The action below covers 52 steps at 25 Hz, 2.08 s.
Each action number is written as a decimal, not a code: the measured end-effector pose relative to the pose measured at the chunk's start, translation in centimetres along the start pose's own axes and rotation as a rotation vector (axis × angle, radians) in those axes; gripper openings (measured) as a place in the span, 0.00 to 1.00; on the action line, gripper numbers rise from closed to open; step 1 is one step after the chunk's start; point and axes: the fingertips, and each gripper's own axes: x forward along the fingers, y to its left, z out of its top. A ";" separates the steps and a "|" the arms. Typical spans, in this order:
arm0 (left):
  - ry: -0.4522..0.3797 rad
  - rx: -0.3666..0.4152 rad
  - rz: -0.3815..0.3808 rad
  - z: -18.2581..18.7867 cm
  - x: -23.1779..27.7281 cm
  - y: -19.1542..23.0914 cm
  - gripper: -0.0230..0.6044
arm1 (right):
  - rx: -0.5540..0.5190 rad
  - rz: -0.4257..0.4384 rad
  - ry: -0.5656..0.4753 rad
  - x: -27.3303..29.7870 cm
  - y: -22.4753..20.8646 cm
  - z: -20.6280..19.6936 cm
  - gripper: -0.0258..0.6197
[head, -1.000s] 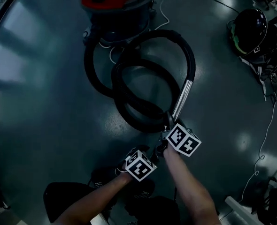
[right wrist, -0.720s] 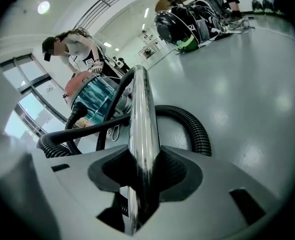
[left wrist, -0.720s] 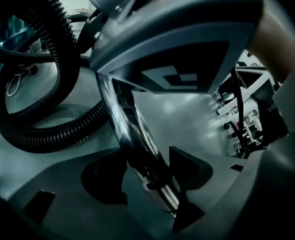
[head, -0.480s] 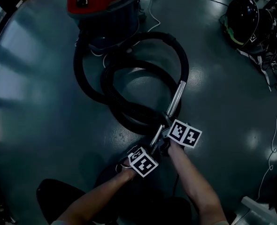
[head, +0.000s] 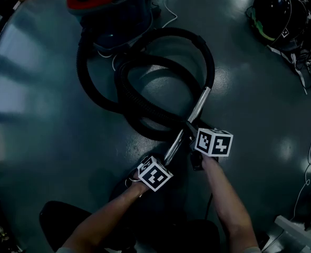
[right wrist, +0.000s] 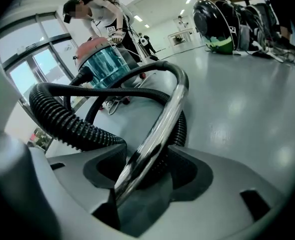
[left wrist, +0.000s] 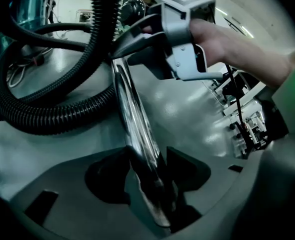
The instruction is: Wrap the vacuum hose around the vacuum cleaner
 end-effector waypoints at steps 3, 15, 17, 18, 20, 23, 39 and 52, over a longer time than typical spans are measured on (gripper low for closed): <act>0.004 -0.011 0.019 0.1 -1.1 1.9 0.41 | -0.051 -0.001 0.013 -0.8 -1.0 0.3 0.41; 0.024 -0.004 0.110 -1.3 -4.4 8.2 0.40 | -0.531 0.014 0.082 -1.5 1.3 -1.8 0.41; 0.018 -0.012 0.101 -1.3 -4.5 8.1 0.40 | -0.577 0.033 0.103 -1.1 1.9 -2.4 0.41; 0.022 -0.012 0.096 -1.4 -4.5 7.9 0.40 | -0.592 0.044 0.117 -0.9 2.3 -2.7 0.41; 0.023 -0.003 0.086 -1.4 -4.3 7.5 0.40 | -0.616 0.057 0.144 -0.5 2.9 -3.3 0.41; 0.021 0.030 0.083 -1.2 -4.1 7.2 0.40 | -0.658 0.062 0.149 -0.1 3.8 -3.6 0.35; 0.041 0.171 0.094 1.2 -10.6 7.6 0.33 | -0.749 0.189 0.145 -0.8 8.2 -5.3 0.04; 0.077 0.454 0.235 2.7 -16.7 5.4 0.05 | -0.884 0.220 0.189 -8.0 12.2 -2.6 0.04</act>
